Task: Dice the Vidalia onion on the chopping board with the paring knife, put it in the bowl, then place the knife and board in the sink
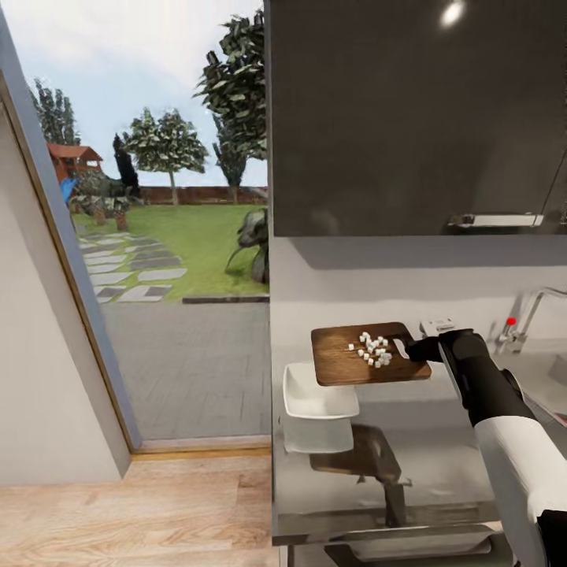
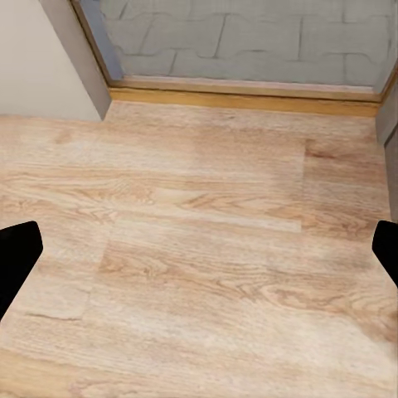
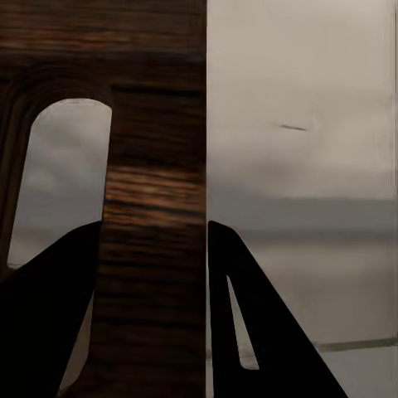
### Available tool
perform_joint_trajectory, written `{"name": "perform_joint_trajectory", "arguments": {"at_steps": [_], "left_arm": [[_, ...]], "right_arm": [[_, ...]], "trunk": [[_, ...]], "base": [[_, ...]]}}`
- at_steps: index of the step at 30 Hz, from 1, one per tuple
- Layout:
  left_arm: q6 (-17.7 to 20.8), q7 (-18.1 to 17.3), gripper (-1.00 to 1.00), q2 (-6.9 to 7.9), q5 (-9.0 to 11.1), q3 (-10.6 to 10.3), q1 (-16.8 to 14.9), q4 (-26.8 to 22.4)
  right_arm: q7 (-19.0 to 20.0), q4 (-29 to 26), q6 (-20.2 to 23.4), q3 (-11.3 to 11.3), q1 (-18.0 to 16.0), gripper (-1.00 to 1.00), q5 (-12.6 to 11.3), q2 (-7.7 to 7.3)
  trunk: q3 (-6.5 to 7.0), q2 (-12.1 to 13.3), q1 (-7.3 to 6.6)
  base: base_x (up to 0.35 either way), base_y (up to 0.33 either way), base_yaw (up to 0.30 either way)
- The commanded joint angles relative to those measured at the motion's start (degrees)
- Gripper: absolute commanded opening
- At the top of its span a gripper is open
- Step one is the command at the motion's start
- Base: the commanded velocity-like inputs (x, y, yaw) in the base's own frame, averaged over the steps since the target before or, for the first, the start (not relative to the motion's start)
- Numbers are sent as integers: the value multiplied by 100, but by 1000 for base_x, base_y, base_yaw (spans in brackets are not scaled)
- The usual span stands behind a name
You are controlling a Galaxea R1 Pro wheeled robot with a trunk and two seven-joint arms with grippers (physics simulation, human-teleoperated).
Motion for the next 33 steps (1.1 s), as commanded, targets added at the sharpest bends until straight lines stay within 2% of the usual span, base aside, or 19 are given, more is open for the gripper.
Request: {"name": "perform_joint_trajectory", "arguments": {"at_steps": [1,17,22,26,33], "left_arm": [[-34,-7,100,0,19,-1,-12,22],[-34,-7,100,0,17,5,-12,22],[-34,-7,100,0,19,-3,-12,22],[-39,-7,100,-2,17,-3,-12,22],[-41,-7,100,-7,19,-3,-12,22]], "right_arm": [[57,-56,27,-8,-4,-100,56,1],[50,-96,46,-1,-3,-100,63,1],[56,-96,25,16,-4,-100,56,1],[57,-96,15,238,-4,-100,61,1],[-73,-96,13,272,-4,-100,63,25]], "trunk": [[15,31,-19],[410,673,-371],[444,673,-371],[455,673,-371],[456,673,-371]], "base": [[0,0,0],[0,0,0],[0,0,0],[0,0,0],[0,0,0]]}}
